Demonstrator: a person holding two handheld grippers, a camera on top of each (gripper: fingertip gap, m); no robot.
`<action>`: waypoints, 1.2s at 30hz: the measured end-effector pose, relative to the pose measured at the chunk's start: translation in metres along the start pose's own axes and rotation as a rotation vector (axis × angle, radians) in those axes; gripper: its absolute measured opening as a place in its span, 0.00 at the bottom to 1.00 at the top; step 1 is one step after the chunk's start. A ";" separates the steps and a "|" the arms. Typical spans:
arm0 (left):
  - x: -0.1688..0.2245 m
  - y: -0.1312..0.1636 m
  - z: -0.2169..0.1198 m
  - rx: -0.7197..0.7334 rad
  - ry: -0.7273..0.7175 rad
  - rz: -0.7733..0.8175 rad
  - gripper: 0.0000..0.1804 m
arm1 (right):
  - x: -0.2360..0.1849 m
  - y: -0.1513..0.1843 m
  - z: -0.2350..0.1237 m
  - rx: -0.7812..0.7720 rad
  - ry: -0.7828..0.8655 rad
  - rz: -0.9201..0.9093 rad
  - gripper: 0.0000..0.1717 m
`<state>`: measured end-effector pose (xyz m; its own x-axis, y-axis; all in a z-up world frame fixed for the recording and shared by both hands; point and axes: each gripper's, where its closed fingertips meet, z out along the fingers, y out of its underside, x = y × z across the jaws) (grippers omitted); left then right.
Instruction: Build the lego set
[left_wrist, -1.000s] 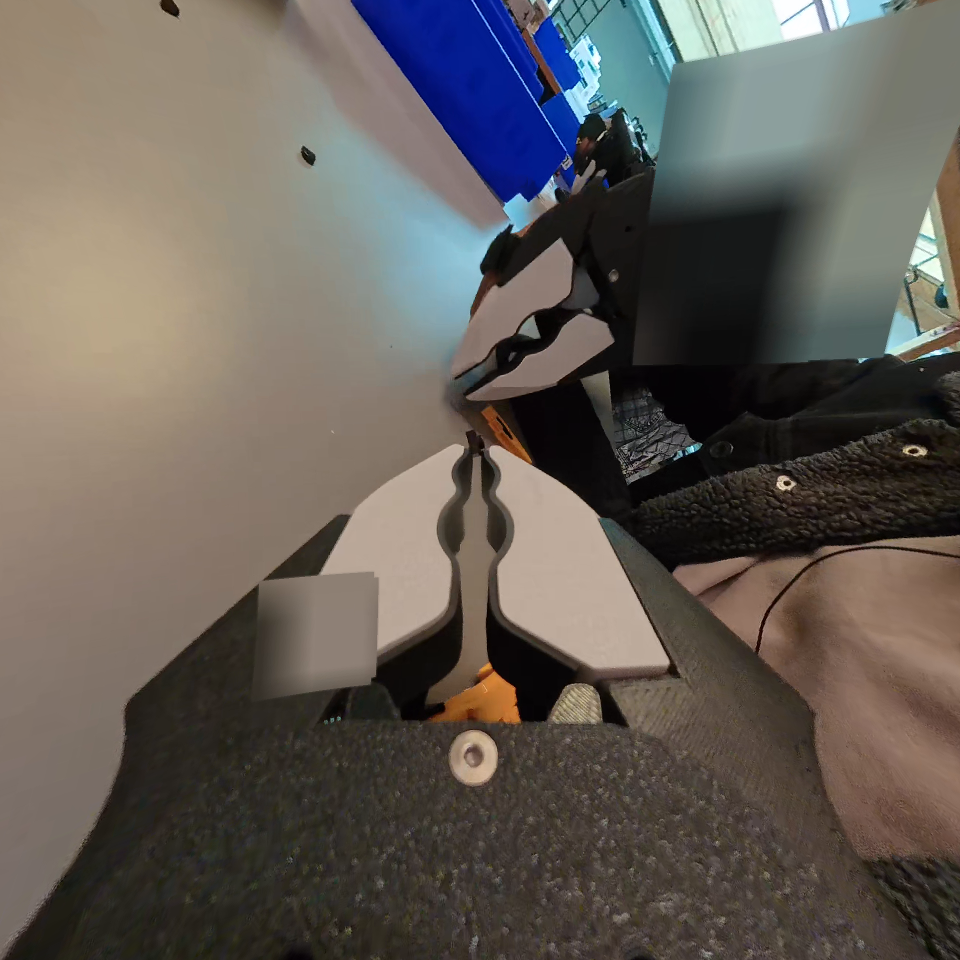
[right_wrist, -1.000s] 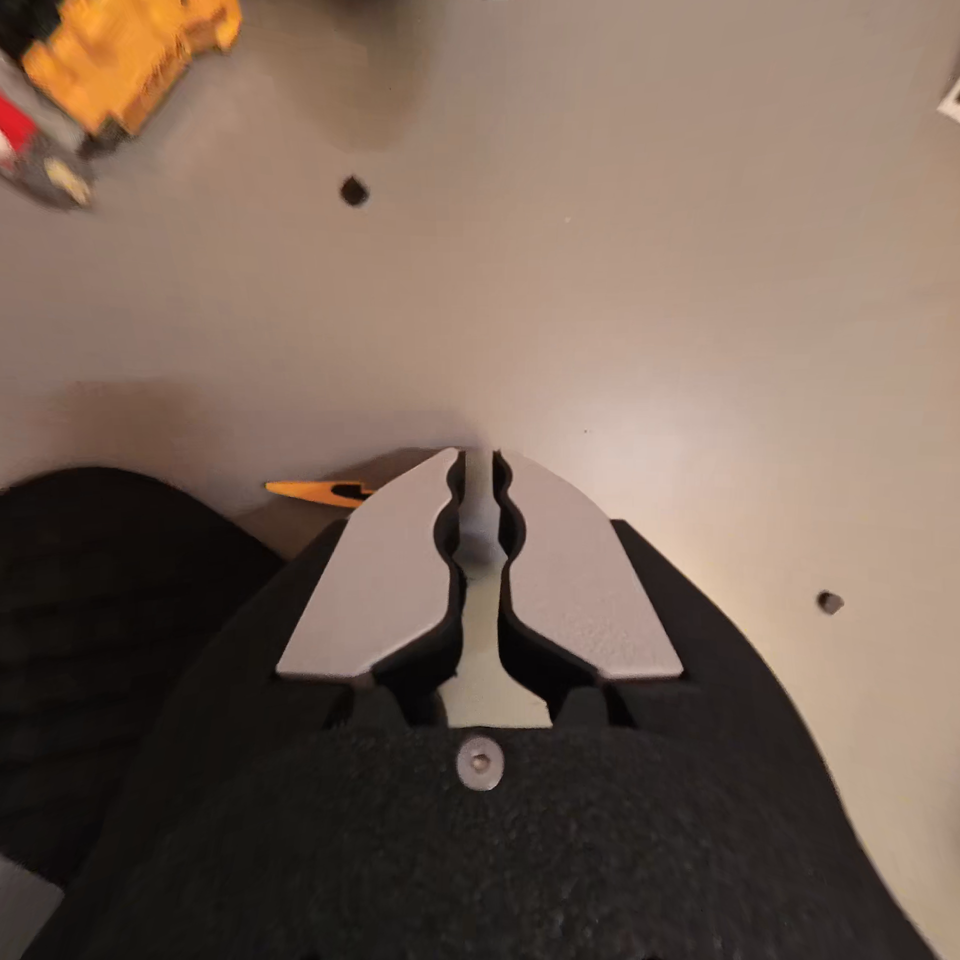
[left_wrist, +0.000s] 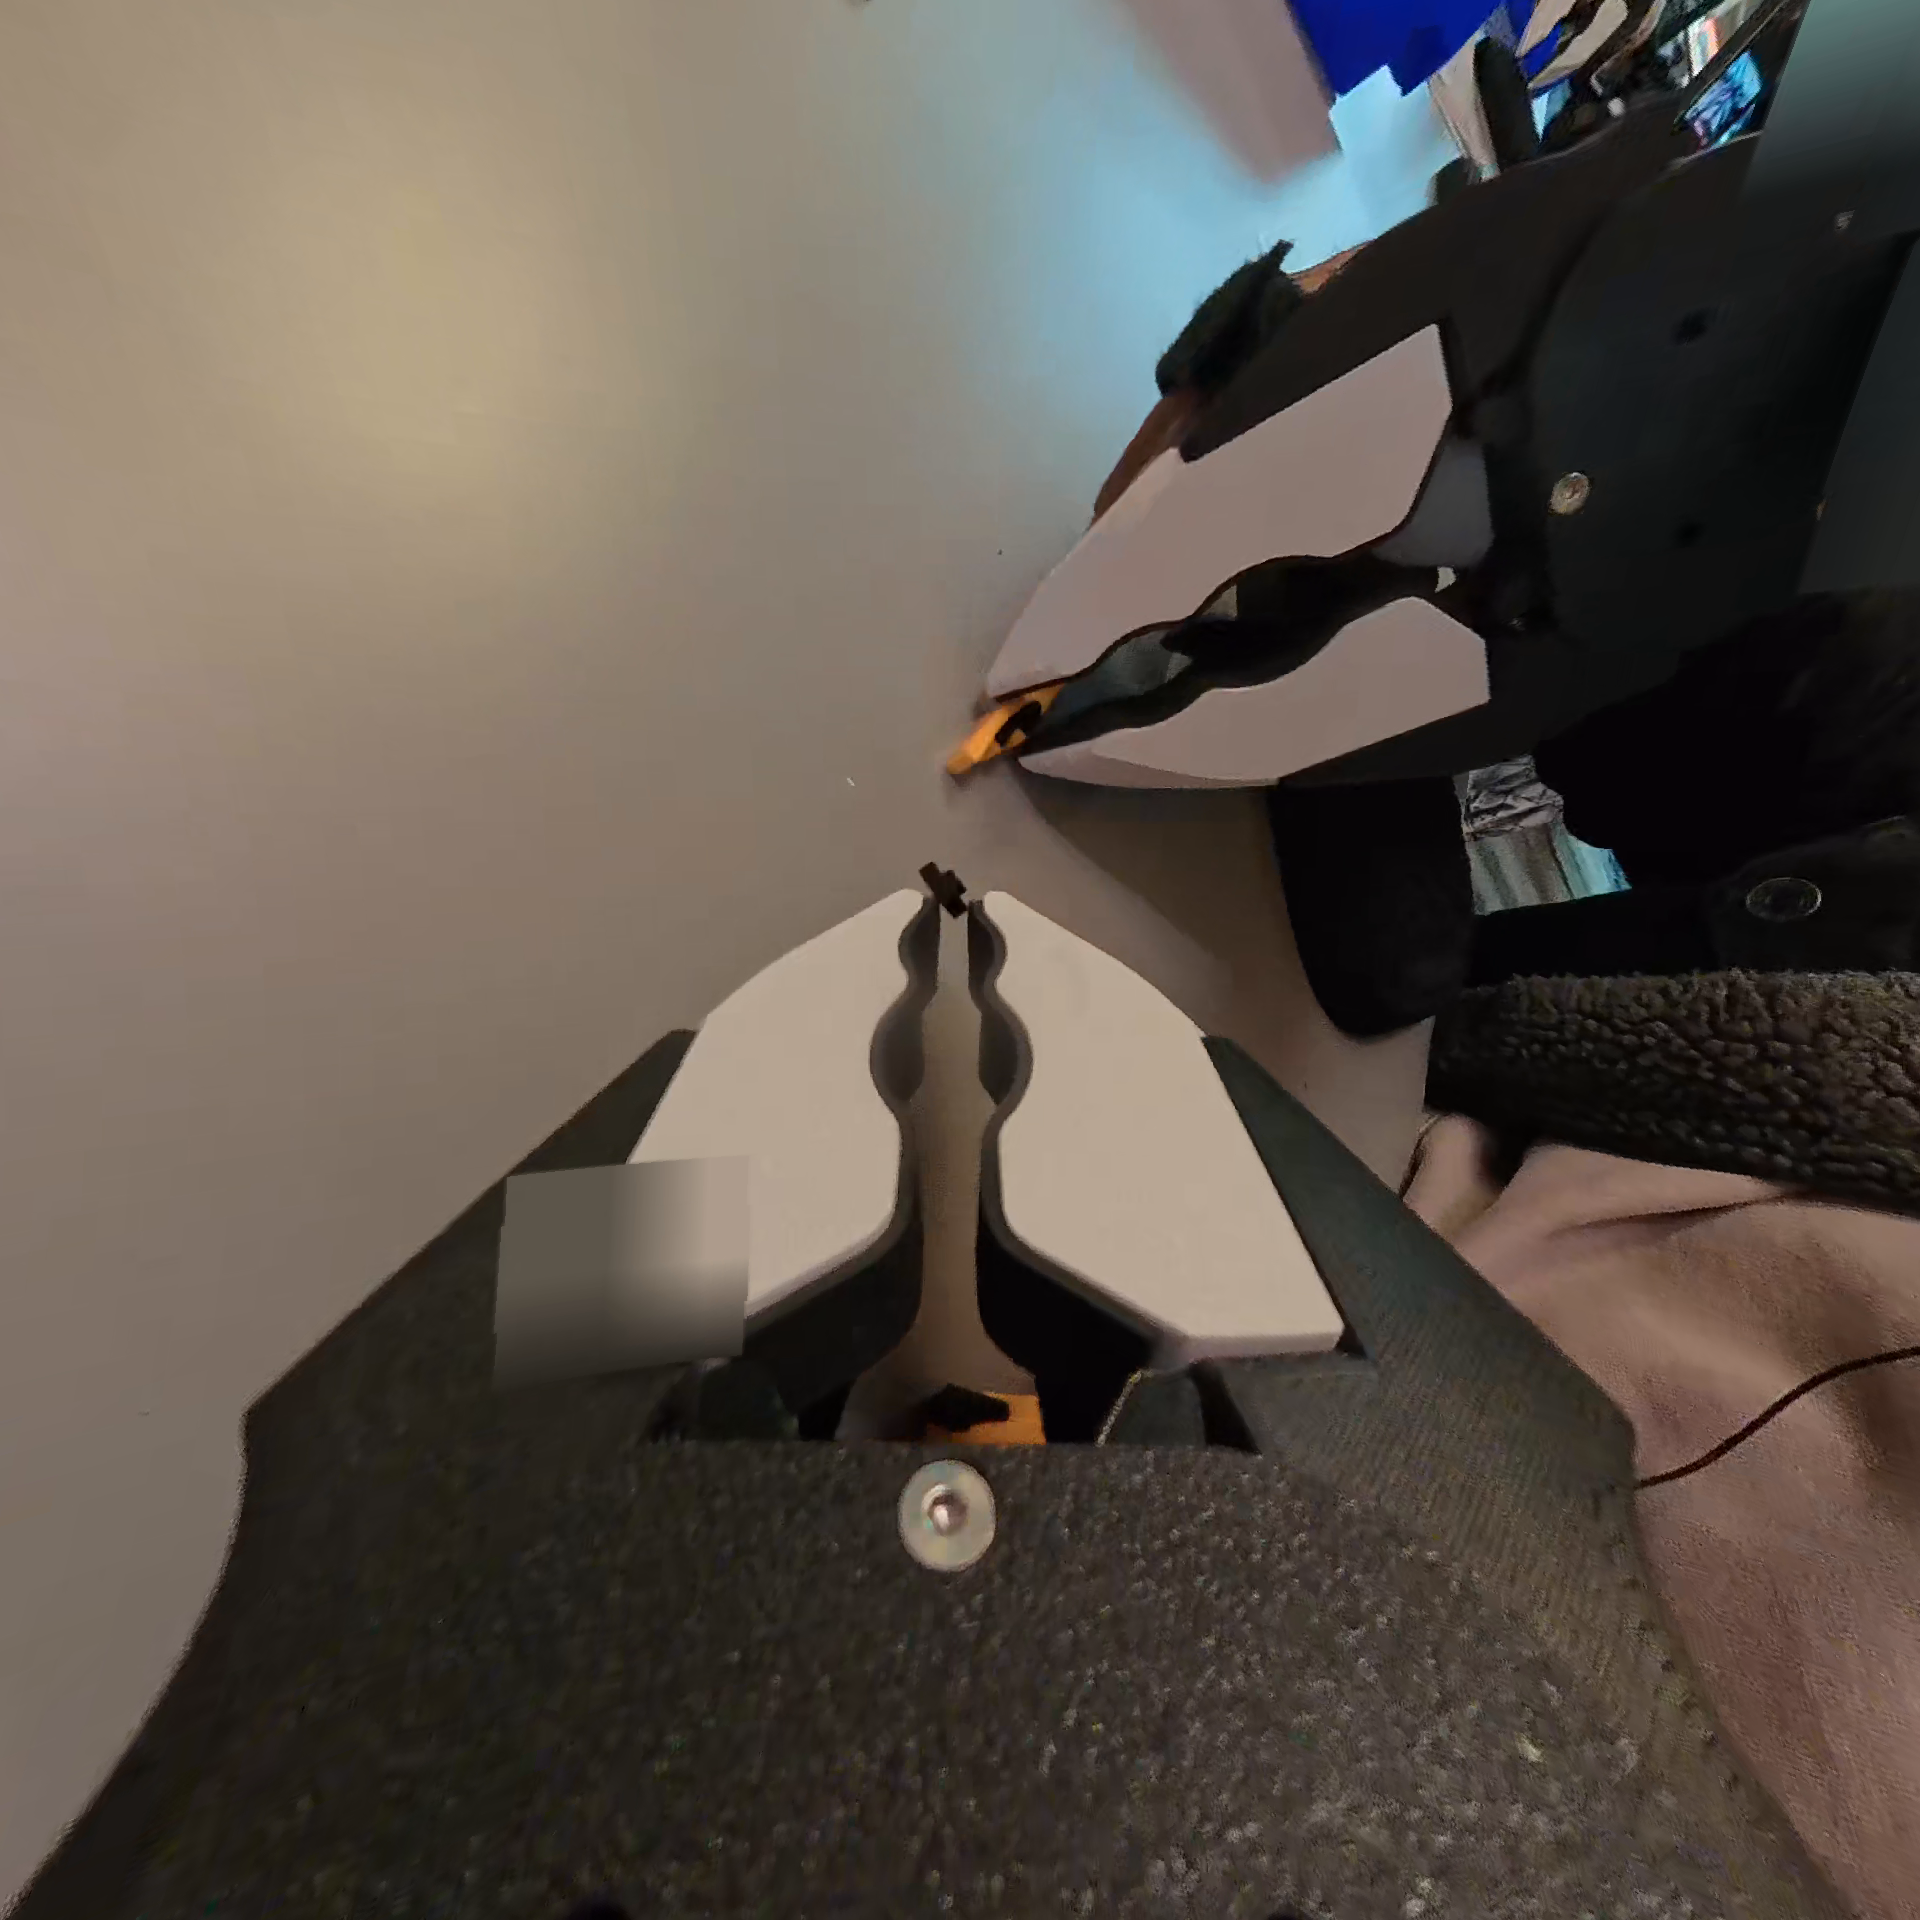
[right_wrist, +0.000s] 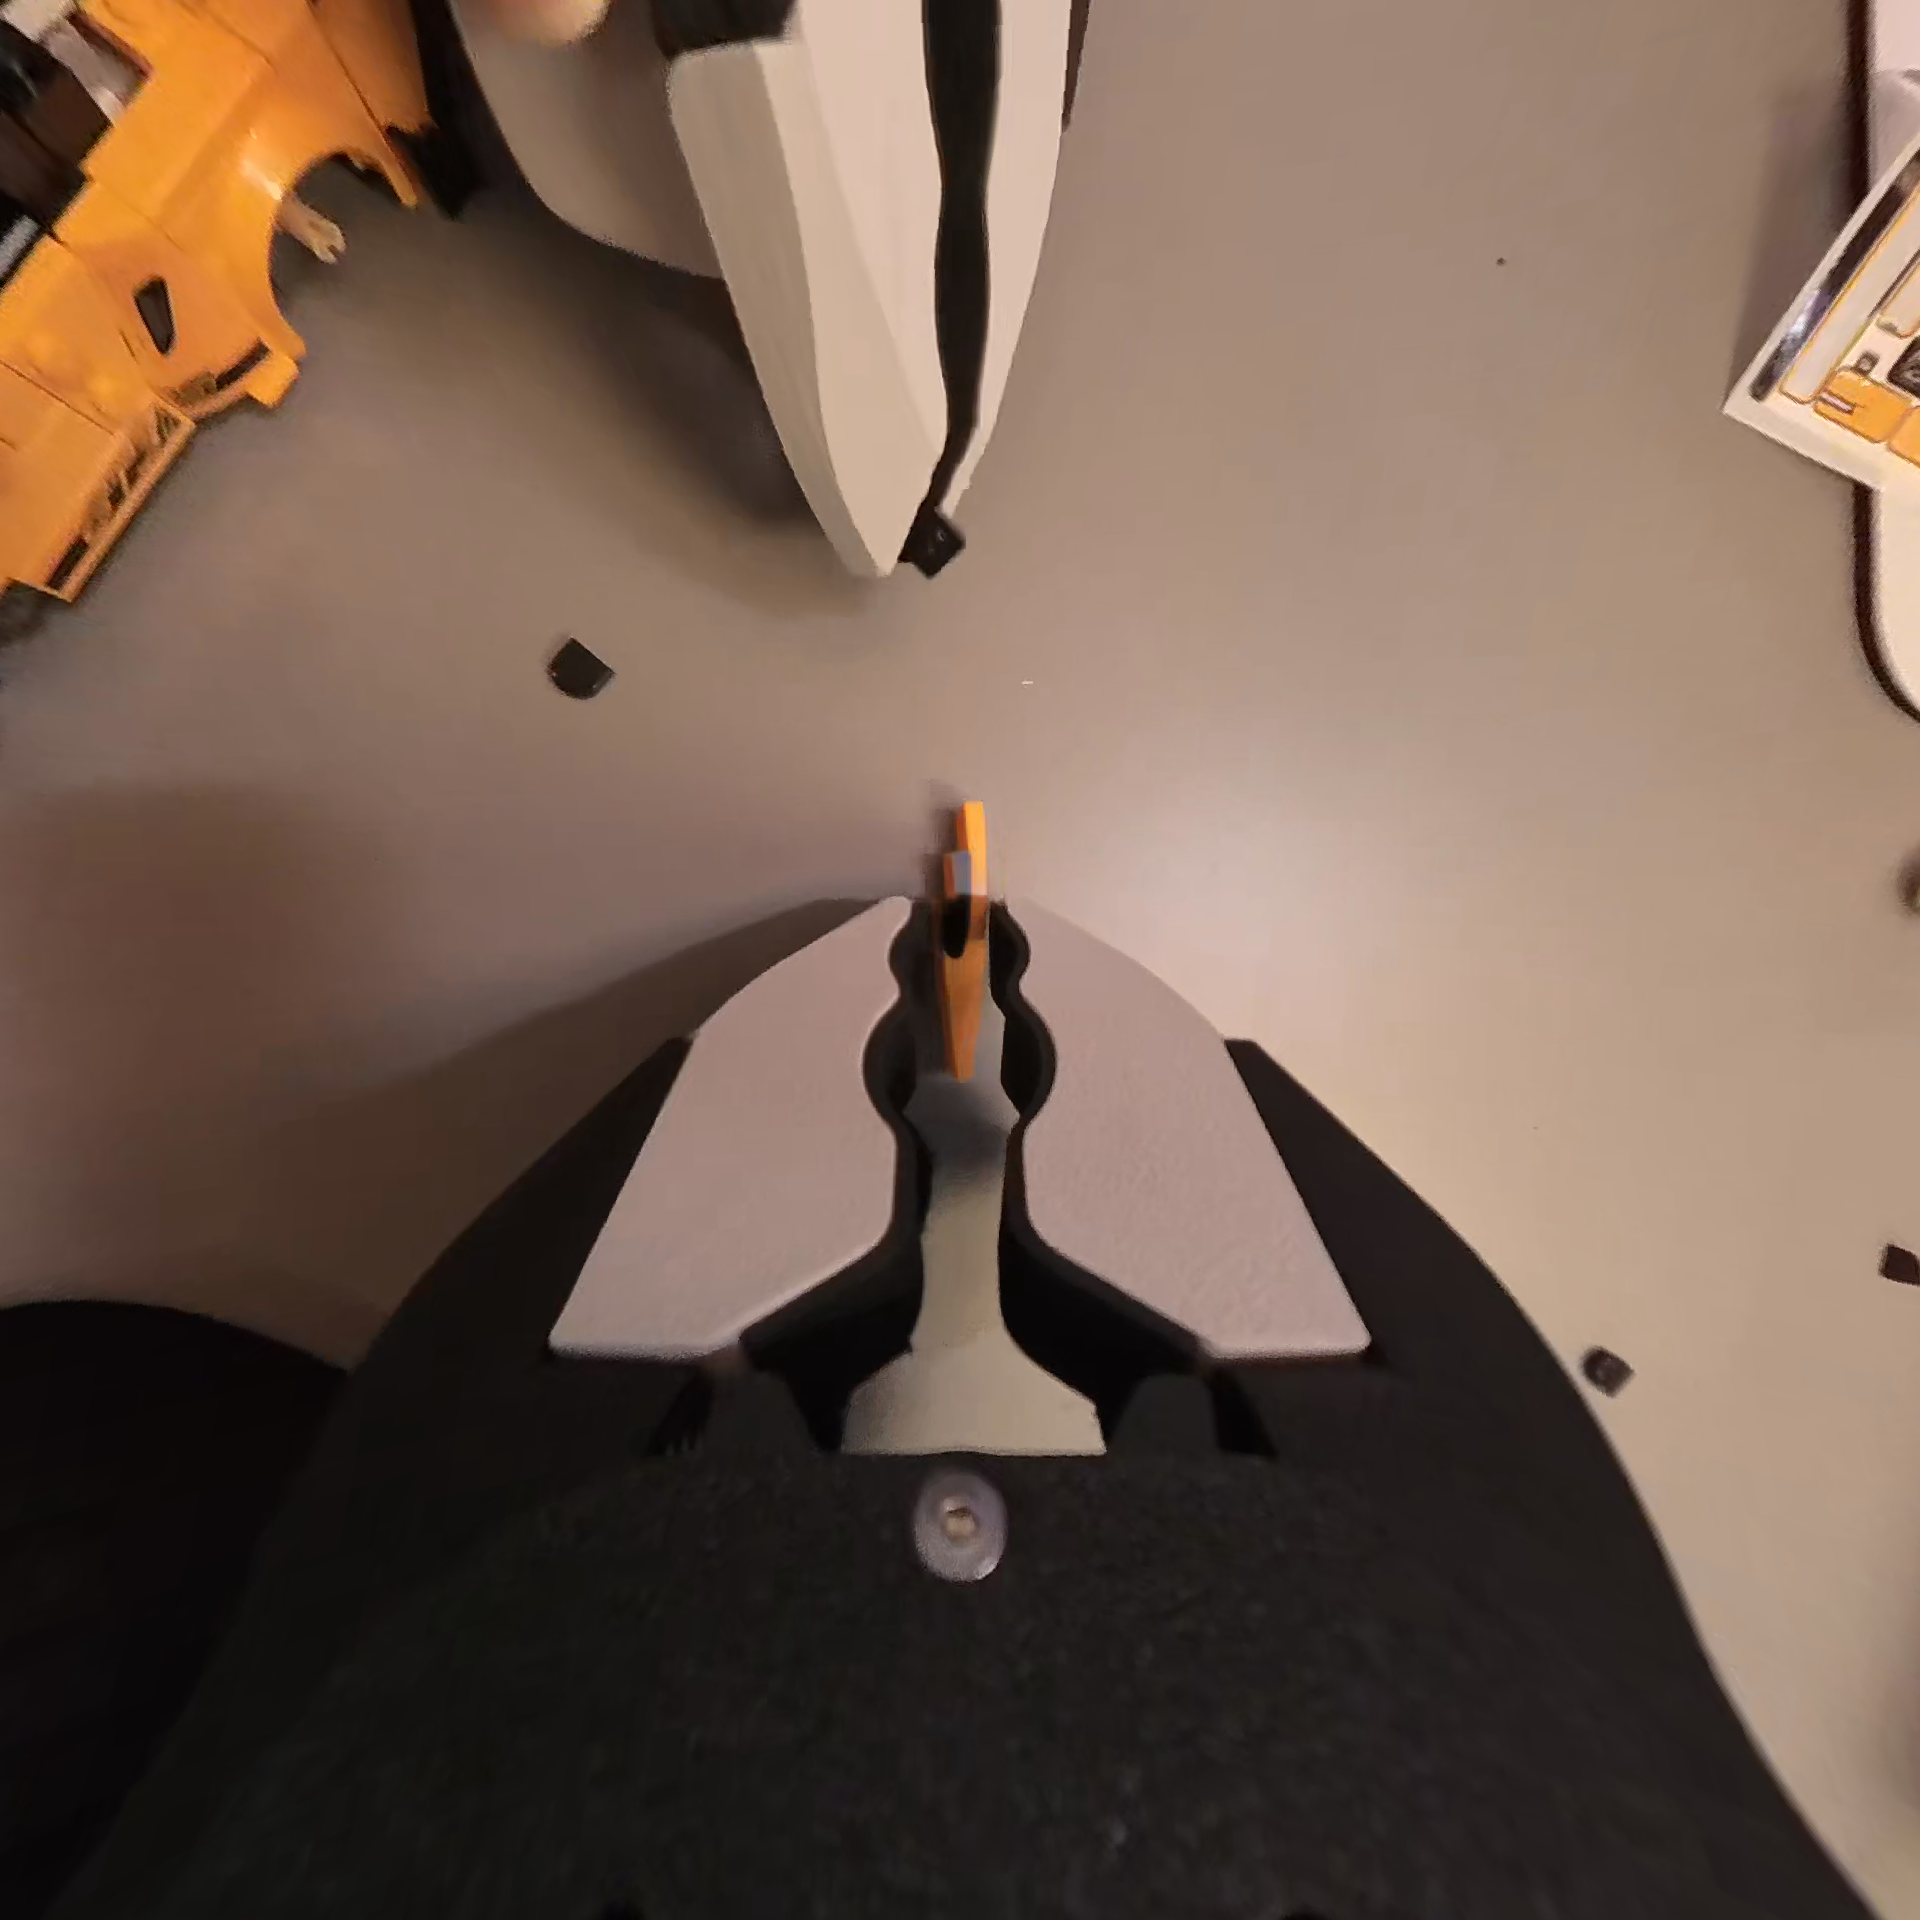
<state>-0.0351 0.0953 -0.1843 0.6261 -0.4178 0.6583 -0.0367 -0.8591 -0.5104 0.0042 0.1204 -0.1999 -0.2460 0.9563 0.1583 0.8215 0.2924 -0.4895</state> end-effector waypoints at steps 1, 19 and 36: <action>-0.001 0.000 0.001 -0.013 0.009 -0.009 0.04 | 0.000 0.000 -0.001 0.014 0.001 0.010 0.07; 0.000 0.007 0.003 -0.207 -0.030 0.279 0.10 | 0.001 0.006 -0.003 0.083 -0.080 0.051 0.09; -0.001 0.003 0.027 -0.348 -0.242 0.393 0.03 | -0.001 0.006 -0.003 0.120 -0.081 0.056 0.04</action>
<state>-0.0149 0.1013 -0.2013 0.6724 -0.6810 0.2900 -0.5309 -0.7167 -0.4522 0.0109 0.1210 -0.2007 -0.2464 0.9673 0.0607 0.7689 0.2333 -0.5952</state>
